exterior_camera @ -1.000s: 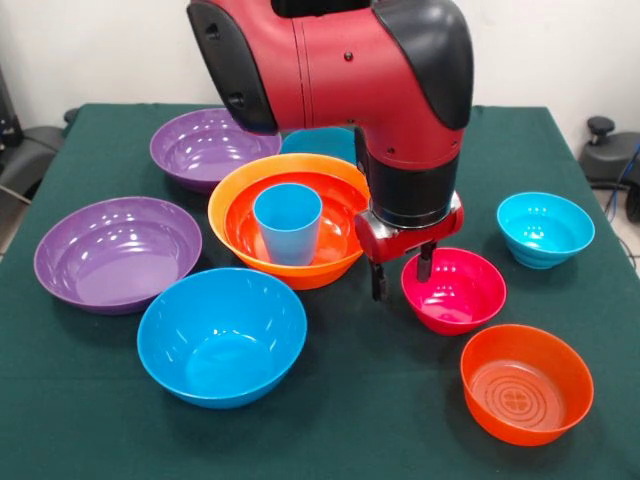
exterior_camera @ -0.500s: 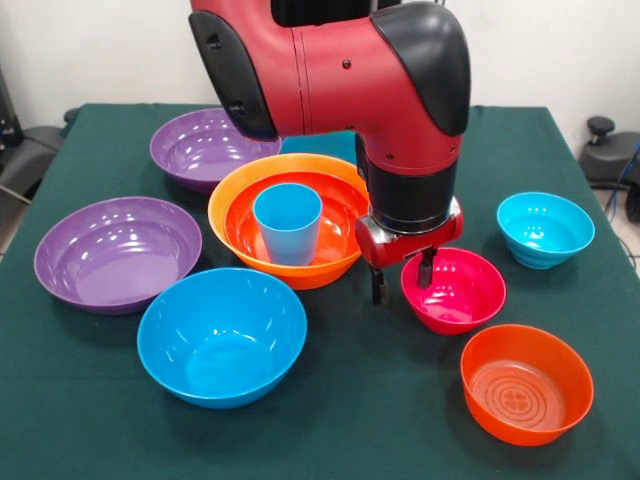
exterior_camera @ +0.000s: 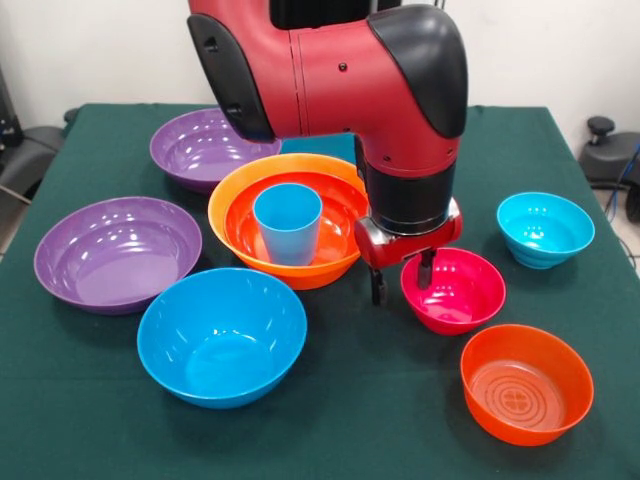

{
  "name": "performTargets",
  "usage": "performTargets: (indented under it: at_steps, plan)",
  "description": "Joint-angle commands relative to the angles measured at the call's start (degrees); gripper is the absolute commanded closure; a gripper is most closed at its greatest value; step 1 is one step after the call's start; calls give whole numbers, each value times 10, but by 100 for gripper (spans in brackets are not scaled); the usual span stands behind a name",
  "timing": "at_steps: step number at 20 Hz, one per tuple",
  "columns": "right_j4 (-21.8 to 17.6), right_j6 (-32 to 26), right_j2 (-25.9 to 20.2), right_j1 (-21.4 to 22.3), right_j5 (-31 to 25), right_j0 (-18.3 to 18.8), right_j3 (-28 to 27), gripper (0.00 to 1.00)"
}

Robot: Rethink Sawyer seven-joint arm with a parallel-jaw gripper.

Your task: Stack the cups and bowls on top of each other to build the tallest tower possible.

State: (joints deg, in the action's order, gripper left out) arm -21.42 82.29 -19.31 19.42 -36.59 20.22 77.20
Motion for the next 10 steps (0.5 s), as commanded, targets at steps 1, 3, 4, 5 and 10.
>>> performTargets:
  at_steps: [1,3,4,5,10]
  plan:
    - [4,68,-7,-8,44,-9,7,0]
    - [6,70,-9,-9,47,-7,7,0]
    - [7,70,-10,-10,48,-7,8,0]
    - [8,70,-11,-11,50,-6,8,0]
    - [14,73,-11,-17,52,-9,3,0]
